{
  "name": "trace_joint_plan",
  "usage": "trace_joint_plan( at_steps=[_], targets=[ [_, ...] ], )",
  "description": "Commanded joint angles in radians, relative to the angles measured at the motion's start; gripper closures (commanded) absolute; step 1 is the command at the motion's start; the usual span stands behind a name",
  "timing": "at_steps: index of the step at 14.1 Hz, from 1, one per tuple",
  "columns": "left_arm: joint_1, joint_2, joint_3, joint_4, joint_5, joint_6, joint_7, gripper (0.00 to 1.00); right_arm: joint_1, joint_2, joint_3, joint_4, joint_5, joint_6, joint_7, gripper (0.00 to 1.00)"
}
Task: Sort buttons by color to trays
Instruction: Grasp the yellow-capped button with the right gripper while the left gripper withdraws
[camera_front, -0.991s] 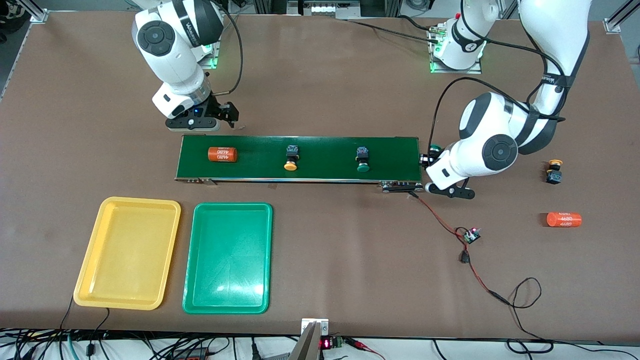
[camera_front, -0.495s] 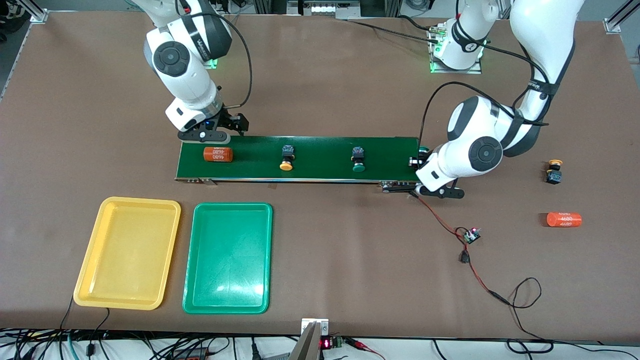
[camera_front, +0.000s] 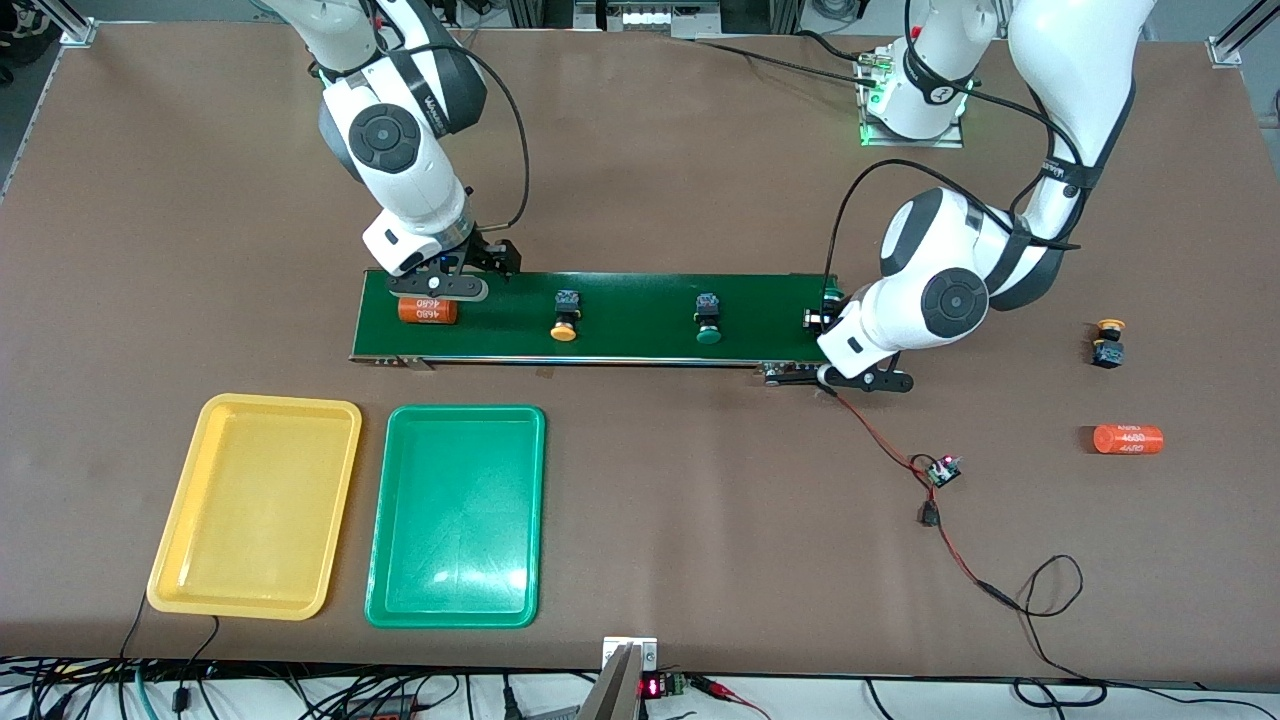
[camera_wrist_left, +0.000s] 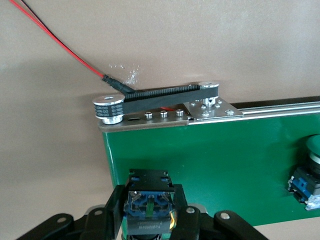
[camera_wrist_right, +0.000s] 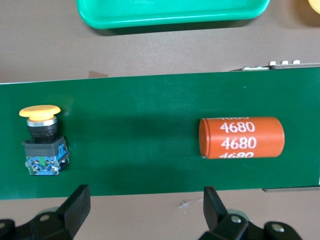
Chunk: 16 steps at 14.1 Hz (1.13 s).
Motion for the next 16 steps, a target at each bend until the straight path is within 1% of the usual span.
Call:
trace_joint_plan(
  at_steps=[1, 3, 5, 6, 9, 11, 12, 13, 16],
  targets=[
    [-0.01, 0.01, 0.011, -0.006, -0.02, 0.027, 0.0, 1.0, 0.007, 0.048, -0.005, 0.053, -0.022, 0.0, 0.038, 0.0],
    [-0.01, 0.015, 0.011, -0.006, -0.02, 0.03, 0.001, 1.0, 0.041, 0.08, -0.008, 0.085, -0.024, 0.001, 0.086, 0.0],
    [-0.009, 0.022, 0.011, -0.004, -0.019, 0.032, 0.003, 1.0, 0.093, 0.117, -0.041, 0.125, -0.025, 0.008, 0.118, 0.0],
    [-0.009, 0.024, 0.011, -0.006, -0.02, 0.041, 0.004, 1.0, 0.125, 0.132, -0.067, 0.14, -0.027, 0.008, 0.127, 0.0],
    [-0.009, 0.031, 0.012, -0.007, -0.018, 0.049, 0.007, 1.0, 0.246, 0.186, -0.182, 0.185, -0.048, 0.006, 0.132, 0.0],
    [-0.009, 0.031, 0.012, -0.007, -0.018, 0.05, 0.009, 0.97, 0.314, 0.218, -0.25, 0.21, -0.05, 0.008, 0.132, 0.0],
    [-0.009, 0.031, 0.012, -0.006, -0.018, 0.05, 0.009, 0.95, 0.337, 0.235, -0.273, 0.222, -0.053, 0.008, 0.132, 0.0],
    [-0.009, 0.031, 0.012, -0.006, -0.018, 0.05, 0.009, 0.93, 0.345, 0.246, -0.284, 0.231, -0.055, 0.009, 0.132, 0.0],
    [-0.009, 0.031, 0.012, -0.006, -0.02, 0.05, 0.009, 0.89, 0.348, 0.266, -0.287, 0.253, -0.055, 0.011, 0.132, 0.0]
  ],
)
